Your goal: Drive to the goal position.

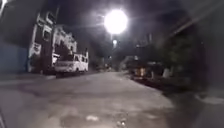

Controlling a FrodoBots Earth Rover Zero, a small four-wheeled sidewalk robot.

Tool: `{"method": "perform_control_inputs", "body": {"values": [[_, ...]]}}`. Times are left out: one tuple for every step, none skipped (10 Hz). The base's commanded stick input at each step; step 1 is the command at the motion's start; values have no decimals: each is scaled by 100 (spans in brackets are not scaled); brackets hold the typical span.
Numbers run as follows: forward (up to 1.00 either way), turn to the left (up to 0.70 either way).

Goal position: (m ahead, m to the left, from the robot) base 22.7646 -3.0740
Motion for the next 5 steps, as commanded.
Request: {"method": "perform_control_inputs", "body": {"values": [[70,0],[70,0],[70,-10],[70,-31],[70,-35]]}}
